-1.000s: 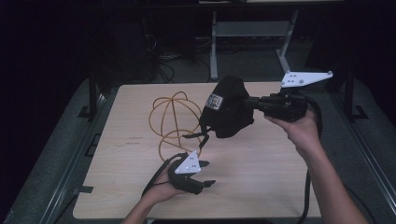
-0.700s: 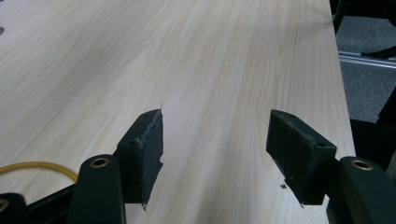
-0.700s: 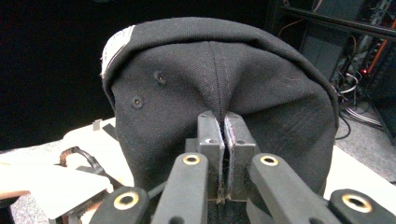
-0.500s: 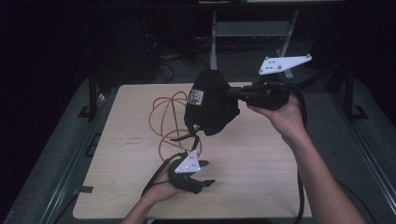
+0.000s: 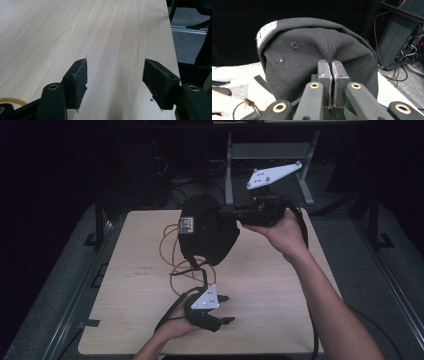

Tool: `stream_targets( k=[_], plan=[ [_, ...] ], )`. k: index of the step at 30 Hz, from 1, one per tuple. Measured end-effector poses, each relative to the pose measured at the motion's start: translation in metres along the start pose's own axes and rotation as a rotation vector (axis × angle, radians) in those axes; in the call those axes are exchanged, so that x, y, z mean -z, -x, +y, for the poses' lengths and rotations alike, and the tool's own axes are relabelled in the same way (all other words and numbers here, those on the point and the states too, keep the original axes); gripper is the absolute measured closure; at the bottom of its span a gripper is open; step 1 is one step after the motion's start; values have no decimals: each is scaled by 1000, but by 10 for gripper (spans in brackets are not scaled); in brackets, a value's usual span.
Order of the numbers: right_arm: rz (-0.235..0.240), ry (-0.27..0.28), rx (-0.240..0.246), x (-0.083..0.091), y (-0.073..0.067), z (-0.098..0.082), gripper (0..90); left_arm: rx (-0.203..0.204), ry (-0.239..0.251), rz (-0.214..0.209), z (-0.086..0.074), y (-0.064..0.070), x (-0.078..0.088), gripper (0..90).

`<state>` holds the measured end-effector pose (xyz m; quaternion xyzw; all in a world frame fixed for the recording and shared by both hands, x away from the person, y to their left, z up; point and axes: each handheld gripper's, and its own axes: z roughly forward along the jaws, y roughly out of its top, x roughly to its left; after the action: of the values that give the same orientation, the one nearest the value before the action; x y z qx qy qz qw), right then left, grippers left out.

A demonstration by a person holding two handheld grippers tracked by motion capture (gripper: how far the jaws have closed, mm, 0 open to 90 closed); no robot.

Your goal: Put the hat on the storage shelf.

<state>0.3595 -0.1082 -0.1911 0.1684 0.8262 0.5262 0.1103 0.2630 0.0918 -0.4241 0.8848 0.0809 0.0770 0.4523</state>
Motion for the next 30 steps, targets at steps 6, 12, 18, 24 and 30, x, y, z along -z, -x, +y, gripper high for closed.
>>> stream_targets(
  k=[6, 12, 18, 24, 30],
  plan=[
    [28, -32, 9, -16, 2, 14, 871, 0, -7, -14, 1, 1, -3, 363],
    [58, -50, 0, -38, 3, 23, 870, 3, -8, -14, 1, 1, -5, 363],
    [79, -59, -4, -56, 3, 26, 871, -2, -7, -19, 1, 2, -4, 362],
    [87, -62, -13, -71, 3, 27, 870, -22, -12, -13, 1, 2, -3, 362],
    [88, -78, -21, -84, 2, 30, 868, -27, -5, -18, 3, 3, -4, 363]
  ],
)
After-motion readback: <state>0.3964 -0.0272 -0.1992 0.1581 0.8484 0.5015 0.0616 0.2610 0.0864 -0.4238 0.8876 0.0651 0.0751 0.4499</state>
